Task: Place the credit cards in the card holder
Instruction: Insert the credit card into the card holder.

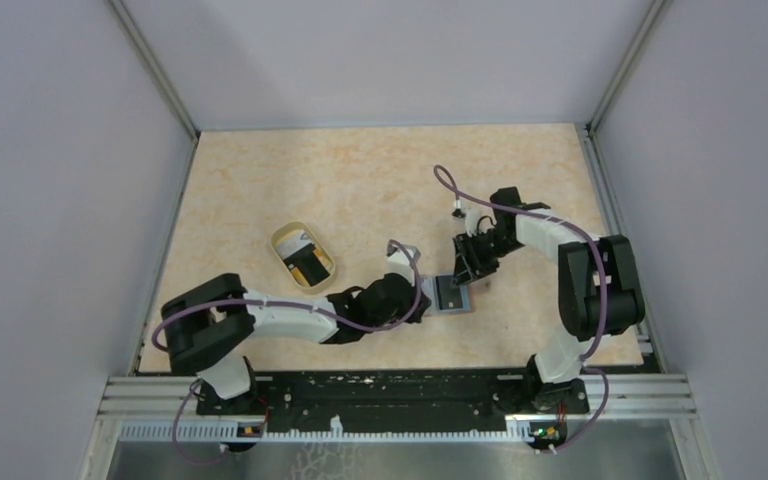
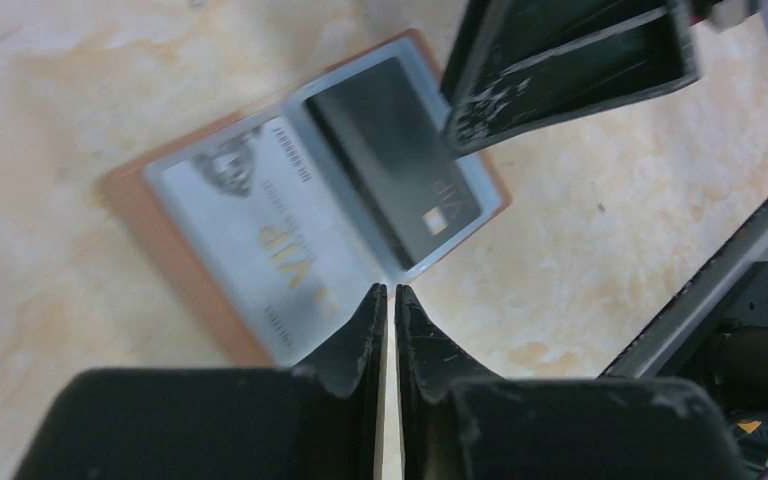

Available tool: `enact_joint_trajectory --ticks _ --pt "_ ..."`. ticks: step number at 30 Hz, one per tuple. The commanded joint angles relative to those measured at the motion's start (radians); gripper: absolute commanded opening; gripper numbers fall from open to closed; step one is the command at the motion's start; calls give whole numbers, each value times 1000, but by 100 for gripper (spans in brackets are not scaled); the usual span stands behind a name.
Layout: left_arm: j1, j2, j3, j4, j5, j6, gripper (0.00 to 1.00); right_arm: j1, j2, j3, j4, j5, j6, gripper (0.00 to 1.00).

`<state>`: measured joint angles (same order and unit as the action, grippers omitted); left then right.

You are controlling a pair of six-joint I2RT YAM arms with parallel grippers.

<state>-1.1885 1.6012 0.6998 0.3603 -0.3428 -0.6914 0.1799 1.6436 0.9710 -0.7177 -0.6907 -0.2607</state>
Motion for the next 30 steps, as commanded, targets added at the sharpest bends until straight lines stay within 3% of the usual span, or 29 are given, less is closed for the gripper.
enact_joint_trajectory --ticks 1,7,24,30 --pt "0 123 112 62 85 30 11 -7 29 22 4 -11 -11 44" --pt "0 238 201 -37 12 35 6 -7 44 23 6 -1 -10 43" --pt "4 281 251 -75 5 68 4 -7 71 29 -2 -7 -14 40" --pt "7 288 232 -68 4 52 3 -7 46 22 18 66 -1 43"
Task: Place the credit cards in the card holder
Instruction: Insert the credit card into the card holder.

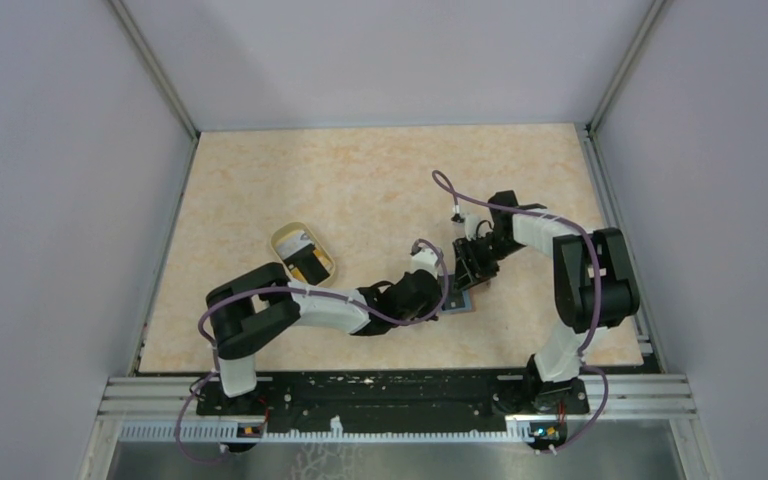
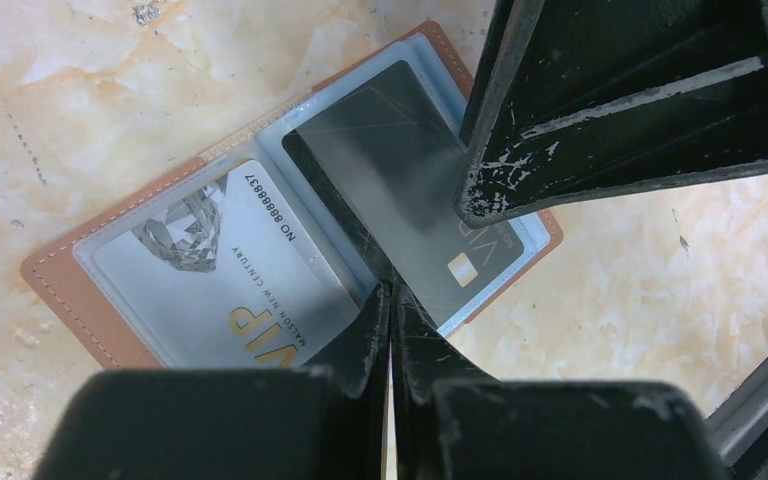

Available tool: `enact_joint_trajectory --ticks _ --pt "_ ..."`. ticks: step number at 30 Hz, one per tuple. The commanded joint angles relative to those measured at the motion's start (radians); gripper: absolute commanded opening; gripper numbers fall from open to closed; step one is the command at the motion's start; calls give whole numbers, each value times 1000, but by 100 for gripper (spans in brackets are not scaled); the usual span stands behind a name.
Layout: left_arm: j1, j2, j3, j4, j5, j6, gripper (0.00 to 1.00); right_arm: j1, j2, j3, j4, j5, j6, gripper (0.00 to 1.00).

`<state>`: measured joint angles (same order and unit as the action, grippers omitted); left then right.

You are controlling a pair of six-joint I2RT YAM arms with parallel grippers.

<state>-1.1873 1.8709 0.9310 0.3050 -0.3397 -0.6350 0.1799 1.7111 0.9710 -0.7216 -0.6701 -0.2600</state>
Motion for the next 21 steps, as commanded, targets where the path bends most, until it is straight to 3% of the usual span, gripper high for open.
enact_joint_trajectory --ticks 1,12,21 --pt "7 19 -1 -12 1 -6 3 -7 -29 20 26 54 0 44" --pt "11 13 -31 7 8 -21 3 -7 -37 15 28 68 -2 47" --pt "12 11 -41 21 13 -29 3 -7 -44 35 -3 -87 -3 41"
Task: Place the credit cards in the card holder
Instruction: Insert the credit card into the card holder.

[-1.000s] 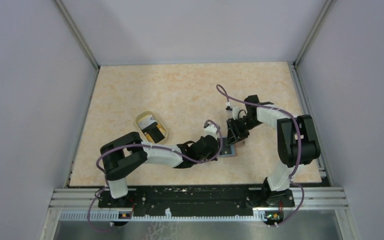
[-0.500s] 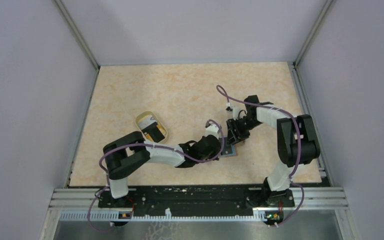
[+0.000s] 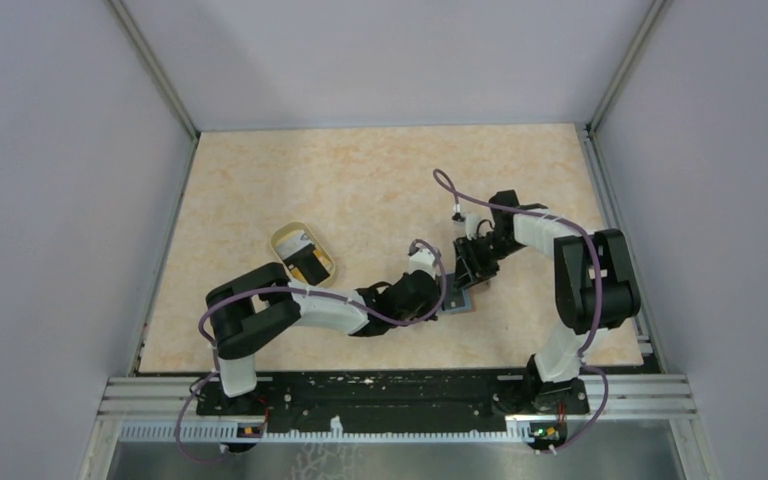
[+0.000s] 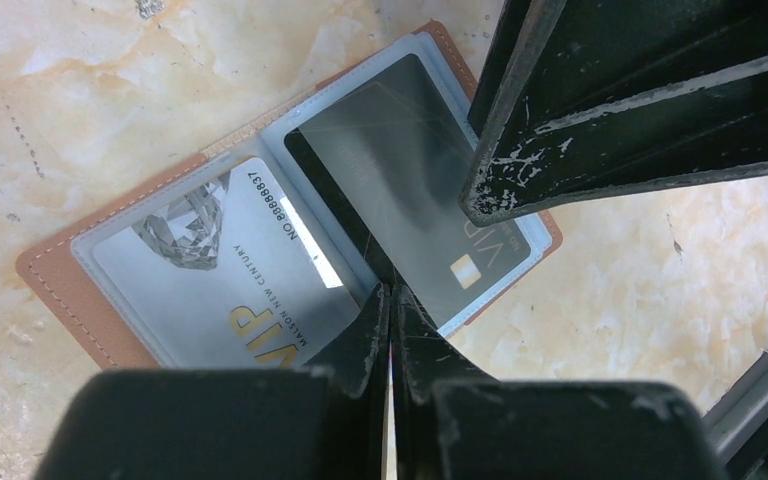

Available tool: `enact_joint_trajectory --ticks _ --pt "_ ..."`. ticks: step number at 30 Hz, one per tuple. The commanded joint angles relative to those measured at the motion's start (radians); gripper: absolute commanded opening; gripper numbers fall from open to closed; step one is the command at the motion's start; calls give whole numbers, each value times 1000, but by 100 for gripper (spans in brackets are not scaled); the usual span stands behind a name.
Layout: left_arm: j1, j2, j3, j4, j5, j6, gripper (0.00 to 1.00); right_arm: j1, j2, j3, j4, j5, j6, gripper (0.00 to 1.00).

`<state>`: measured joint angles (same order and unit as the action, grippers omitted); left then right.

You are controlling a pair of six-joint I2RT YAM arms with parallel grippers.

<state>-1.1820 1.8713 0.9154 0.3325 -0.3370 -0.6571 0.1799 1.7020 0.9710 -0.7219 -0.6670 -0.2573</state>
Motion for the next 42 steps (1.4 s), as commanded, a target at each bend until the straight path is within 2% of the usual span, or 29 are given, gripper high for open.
enact_joint_trajectory --ticks 1,7,12,16,19,22,26,35,42 --pt "7 8 -30 0 12 -10 3 -7 -45 34 1 -99 -3 41" --pt "32 -26 -85 84 70 -36 8 -38 -51 33 -14 -201 -4 38" --pt "76 -68 -200 260 184 -95 19 -60 6 44 -57 -294 -35 33" --pt "102 -86 -255 365 246 -129 28 -60 47 44 -69 -353 -40 32" --pt "113 -82 -270 393 268 -143 28 -59 73 49 -81 -355 -47 33" --pt "117 -81 -278 395 264 -150 27 -60 51 40 -43 -259 -16 33" --pt "117 -75 -267 369 257 -147 26 -59 -6 -1 43 -176 64 40" --pt "117 -61 -243 339 263 -139 25 -59 72 20 20 -172 63 43" --pt "116 -44 -235 342 279 -135 25 -59 114 24 2 -234 55 43"
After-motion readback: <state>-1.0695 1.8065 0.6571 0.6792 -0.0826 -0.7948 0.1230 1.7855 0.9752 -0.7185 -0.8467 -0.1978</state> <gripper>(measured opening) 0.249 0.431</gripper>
